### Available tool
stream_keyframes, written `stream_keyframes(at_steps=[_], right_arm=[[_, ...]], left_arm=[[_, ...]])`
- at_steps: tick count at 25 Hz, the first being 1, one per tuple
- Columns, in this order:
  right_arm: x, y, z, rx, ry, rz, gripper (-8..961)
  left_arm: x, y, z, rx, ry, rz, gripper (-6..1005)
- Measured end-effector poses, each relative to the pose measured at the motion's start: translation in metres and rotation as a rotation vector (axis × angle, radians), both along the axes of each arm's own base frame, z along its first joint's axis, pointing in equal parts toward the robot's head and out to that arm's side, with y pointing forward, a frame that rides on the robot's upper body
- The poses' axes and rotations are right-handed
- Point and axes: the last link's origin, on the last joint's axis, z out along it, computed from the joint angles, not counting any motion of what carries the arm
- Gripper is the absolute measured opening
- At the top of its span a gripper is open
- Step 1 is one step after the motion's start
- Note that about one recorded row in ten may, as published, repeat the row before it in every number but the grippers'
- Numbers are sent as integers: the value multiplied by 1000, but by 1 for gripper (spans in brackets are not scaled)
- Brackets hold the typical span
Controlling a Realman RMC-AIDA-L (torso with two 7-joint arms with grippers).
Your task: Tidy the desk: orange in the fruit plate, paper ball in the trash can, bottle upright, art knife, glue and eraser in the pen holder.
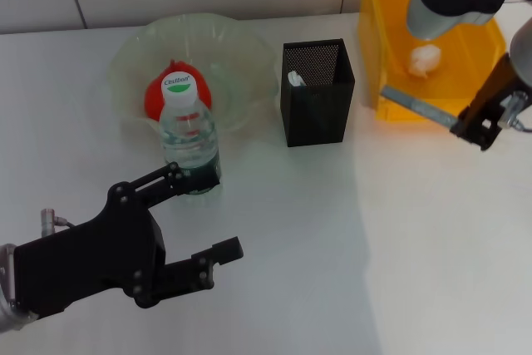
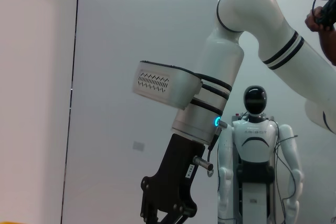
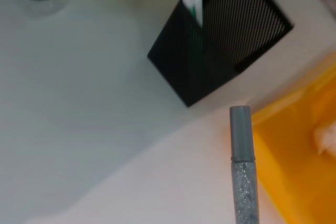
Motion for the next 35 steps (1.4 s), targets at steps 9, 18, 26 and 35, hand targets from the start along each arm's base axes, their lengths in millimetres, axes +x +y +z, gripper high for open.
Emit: stream_keyframes(at_steps=[9,18,26,35], right_arm=[[-27,1,25,-53,-77,324,122],[-35,16,41,-65,-215,682,120],[-36,26,38,-125,-328,859,118],[-29,41,29,-210,-420,945,118]], left_arm=[[1,0,6,14,-33,2,785],[-1,-3,3,23,-32,16,785],[1,-5,-1,36,-36,12,785],[-2,-3,-5,42,-8,28,785]])
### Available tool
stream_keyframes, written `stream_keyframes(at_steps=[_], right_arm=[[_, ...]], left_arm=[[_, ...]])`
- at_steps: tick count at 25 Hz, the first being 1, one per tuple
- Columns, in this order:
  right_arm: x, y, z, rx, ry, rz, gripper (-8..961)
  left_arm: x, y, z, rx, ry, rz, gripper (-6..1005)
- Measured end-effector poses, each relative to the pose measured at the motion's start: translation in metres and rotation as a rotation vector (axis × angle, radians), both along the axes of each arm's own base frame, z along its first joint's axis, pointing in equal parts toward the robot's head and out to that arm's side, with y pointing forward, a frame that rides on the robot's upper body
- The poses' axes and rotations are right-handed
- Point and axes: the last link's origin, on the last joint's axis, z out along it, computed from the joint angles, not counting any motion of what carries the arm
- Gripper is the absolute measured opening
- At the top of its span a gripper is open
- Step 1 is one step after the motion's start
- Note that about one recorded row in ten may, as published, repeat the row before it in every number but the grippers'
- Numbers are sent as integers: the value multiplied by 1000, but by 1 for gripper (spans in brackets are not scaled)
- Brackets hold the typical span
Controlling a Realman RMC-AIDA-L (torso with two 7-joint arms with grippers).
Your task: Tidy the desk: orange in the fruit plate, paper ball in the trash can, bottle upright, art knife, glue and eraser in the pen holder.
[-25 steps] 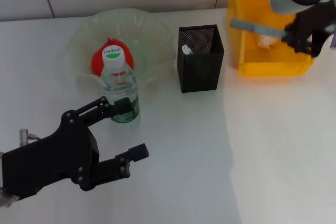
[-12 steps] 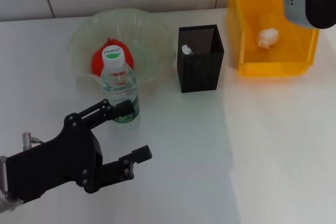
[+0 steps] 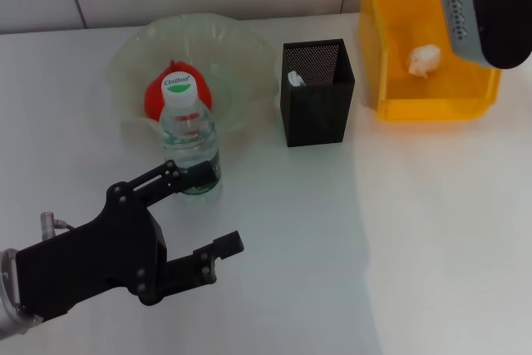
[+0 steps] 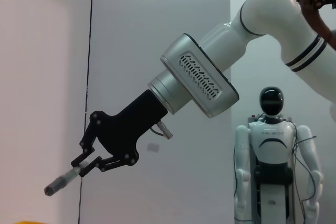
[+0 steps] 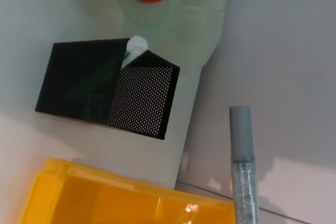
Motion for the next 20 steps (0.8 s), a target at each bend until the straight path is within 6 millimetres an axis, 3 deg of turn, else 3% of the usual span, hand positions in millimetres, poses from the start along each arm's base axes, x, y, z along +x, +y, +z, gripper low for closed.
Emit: stream_keyframes(at_steps=[9,20], right_arm=[[0,10,-11,-41,-85,98,117],[17,28,-23,-106,-229,163,116]], left_arm=[[-2,1,-2,53,30,-24,785],[-3,8,-13,80,85,-5,785]])
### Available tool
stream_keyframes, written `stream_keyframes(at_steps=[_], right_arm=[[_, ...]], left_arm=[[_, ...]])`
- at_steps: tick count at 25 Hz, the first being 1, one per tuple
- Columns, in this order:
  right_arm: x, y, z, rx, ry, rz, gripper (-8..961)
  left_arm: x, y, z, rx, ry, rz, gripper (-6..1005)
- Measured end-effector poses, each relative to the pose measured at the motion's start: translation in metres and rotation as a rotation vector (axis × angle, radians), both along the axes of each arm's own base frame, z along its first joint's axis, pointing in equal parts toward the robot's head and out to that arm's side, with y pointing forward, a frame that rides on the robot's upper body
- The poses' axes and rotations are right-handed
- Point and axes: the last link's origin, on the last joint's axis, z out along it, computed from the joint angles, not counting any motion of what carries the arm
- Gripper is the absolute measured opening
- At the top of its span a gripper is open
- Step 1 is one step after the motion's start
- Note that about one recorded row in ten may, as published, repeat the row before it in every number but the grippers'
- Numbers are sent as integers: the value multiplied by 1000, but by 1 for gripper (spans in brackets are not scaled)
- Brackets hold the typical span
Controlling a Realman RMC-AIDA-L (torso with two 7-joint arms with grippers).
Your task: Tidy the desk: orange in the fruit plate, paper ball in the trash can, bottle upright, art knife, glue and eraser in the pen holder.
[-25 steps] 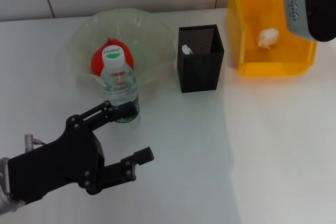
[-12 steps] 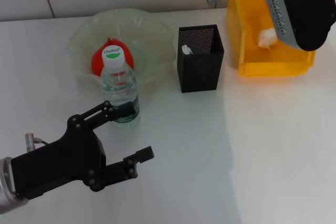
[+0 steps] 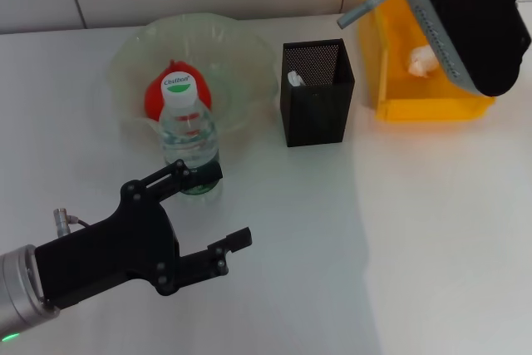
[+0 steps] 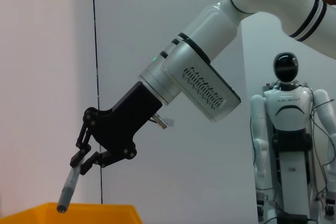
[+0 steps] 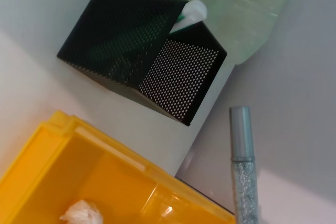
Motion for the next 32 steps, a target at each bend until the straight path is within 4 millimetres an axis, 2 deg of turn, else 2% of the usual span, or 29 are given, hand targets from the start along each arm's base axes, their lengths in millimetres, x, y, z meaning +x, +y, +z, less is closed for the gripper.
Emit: stream_keyframes(at_steps=[21,32], right_arm=[[-2,20,-43,-144,-176,50,115],[-9,23,-53,-185,-239,75,117]], left_arm=[[3,3,1,6,-10,-2,785],[5,5,0,14,-24,7,785]])
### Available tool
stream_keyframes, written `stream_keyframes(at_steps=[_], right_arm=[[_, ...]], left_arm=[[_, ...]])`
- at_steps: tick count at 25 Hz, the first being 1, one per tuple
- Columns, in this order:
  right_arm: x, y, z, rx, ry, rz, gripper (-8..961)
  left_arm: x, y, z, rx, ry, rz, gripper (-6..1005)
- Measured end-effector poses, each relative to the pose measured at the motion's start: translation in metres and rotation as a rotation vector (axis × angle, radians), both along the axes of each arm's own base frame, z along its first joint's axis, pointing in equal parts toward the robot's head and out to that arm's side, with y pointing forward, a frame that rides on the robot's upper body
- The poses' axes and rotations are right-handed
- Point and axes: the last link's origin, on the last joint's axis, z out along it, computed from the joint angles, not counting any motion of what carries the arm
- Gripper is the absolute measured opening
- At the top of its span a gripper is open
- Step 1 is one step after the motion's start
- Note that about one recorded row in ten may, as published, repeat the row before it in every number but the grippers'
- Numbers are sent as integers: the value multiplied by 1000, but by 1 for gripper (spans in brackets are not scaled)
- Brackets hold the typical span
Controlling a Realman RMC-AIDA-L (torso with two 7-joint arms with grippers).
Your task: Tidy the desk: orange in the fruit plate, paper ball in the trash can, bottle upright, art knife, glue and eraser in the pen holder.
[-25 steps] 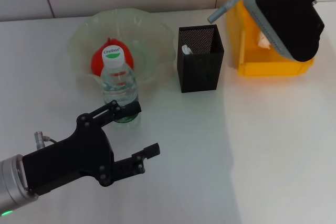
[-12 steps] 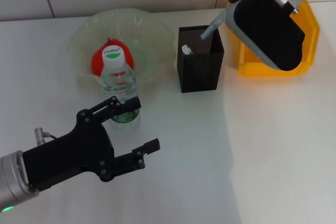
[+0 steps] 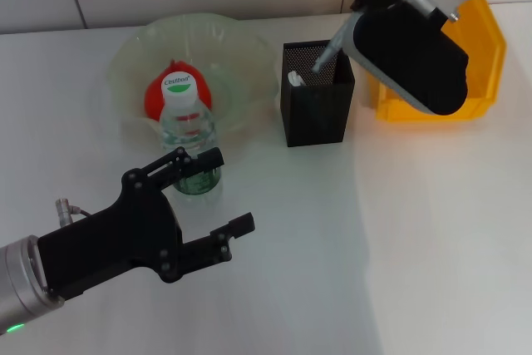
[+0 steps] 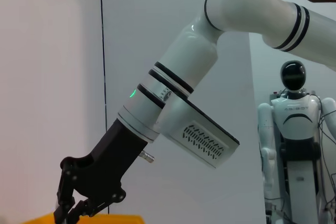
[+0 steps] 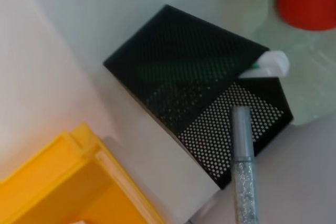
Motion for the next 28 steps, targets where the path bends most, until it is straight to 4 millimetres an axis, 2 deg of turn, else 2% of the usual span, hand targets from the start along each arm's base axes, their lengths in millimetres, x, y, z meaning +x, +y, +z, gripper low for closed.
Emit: stream_keyframes(at_steps=[10,24,27,28], right_arm=[[4,2,-9,-26,-37,-13,118],[-5,8,-9,0,-23,-33,120],[-11,9,-8,11,-5,-34,318],[-13,9,-8,18,7,-35,335]], left_arm=[[-1,-1,-1,0,-1,5,785],[-1,-1,-1,7,-10,10,785],[-1,-1,0,8,-15,8,785],[-1,-1,0,8,-15,8,785]])
